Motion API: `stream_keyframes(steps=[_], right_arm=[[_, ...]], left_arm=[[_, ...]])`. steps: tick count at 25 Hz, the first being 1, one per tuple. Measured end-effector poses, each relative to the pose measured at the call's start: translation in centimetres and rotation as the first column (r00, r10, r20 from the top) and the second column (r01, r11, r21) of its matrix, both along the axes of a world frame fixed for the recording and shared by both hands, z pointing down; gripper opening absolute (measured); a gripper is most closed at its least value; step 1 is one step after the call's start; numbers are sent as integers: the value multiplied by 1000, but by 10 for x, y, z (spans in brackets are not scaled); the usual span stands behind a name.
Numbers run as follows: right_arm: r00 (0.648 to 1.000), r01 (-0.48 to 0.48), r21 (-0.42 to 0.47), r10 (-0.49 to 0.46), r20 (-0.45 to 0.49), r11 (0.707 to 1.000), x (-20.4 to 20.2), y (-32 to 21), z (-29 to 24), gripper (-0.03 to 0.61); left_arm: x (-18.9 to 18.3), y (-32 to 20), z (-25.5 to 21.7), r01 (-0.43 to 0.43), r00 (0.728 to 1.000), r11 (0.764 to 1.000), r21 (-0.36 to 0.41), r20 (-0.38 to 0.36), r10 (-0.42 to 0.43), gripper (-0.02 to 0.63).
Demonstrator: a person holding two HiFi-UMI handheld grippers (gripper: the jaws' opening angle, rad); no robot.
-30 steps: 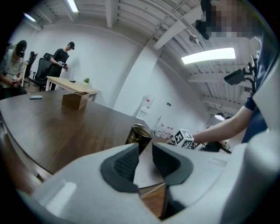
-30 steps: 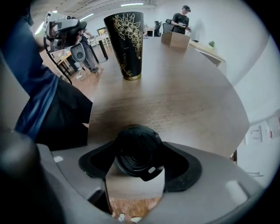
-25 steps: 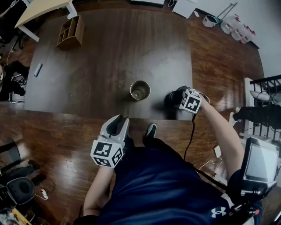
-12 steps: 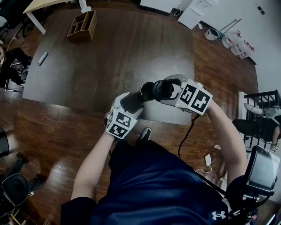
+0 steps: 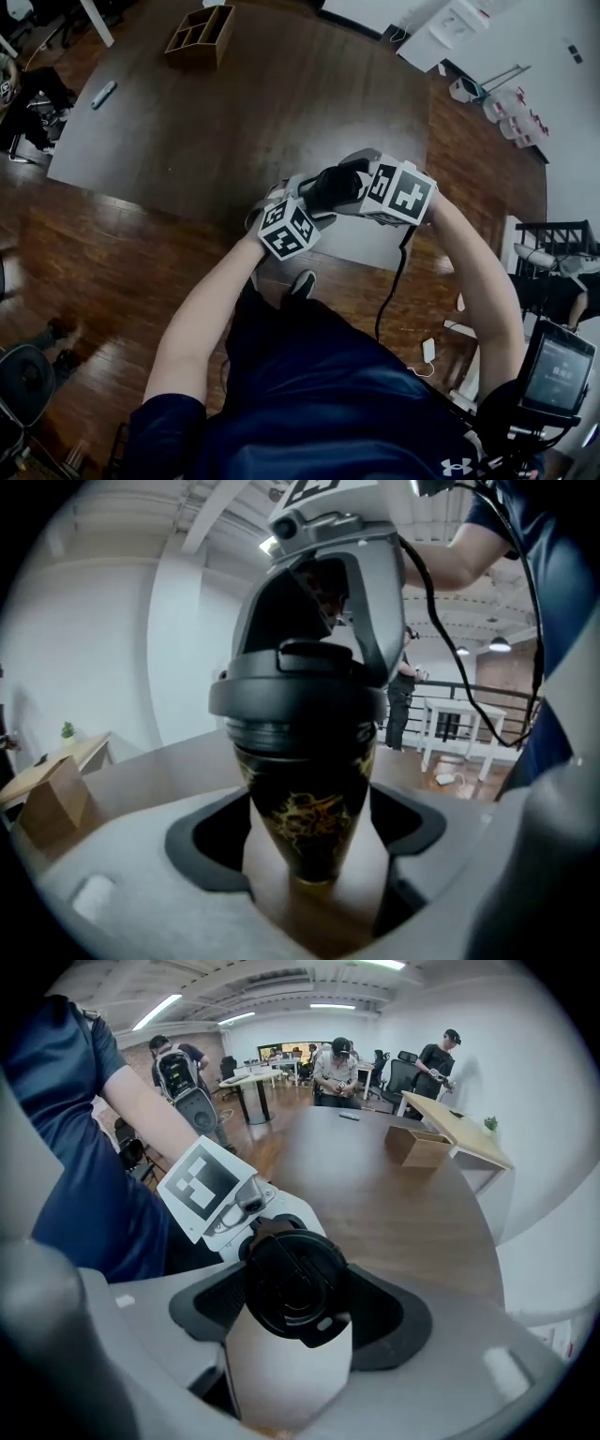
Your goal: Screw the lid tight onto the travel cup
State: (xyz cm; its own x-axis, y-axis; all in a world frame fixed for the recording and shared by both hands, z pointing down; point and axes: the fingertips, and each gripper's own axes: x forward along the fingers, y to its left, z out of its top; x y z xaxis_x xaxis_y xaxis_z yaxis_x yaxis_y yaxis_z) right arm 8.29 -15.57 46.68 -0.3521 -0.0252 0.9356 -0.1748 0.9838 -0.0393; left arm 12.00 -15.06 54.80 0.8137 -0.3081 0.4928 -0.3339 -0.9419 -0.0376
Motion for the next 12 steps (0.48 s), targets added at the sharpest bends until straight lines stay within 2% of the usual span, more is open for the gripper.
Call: stream_keyframes(steps=[2, 5, 8, 10, 12], right_arm=[[999, 21, -36, -22, -25, 999, 3, 0, 4, 336], [993, 24, -116, -37, -111, 993, 15, 4, 8, 336], [984, 39, -118, -59, -168, 992, 20, 4, 8, 336], [983, -8, -93, -10, -184, 996, 19, 3, 10, 336], [976, -143, -70, 128, -178, 987, 17, 2, 12, 336]], left_arm=[[2, -3, -1, 5, 1000, 1000, 5, -8, -5, 393], [10, 1, -2, 10, 1000, 1000, 15, -21, -9, 390], [17, 1, -4, 40, 998, 999, 8, -39, -39, 383], [16, 1, -4, 87, 995, 996, -2, -45, -87, 382], [12, 1, -2, 178, 983, 984, -12, -35, -178, 382]])
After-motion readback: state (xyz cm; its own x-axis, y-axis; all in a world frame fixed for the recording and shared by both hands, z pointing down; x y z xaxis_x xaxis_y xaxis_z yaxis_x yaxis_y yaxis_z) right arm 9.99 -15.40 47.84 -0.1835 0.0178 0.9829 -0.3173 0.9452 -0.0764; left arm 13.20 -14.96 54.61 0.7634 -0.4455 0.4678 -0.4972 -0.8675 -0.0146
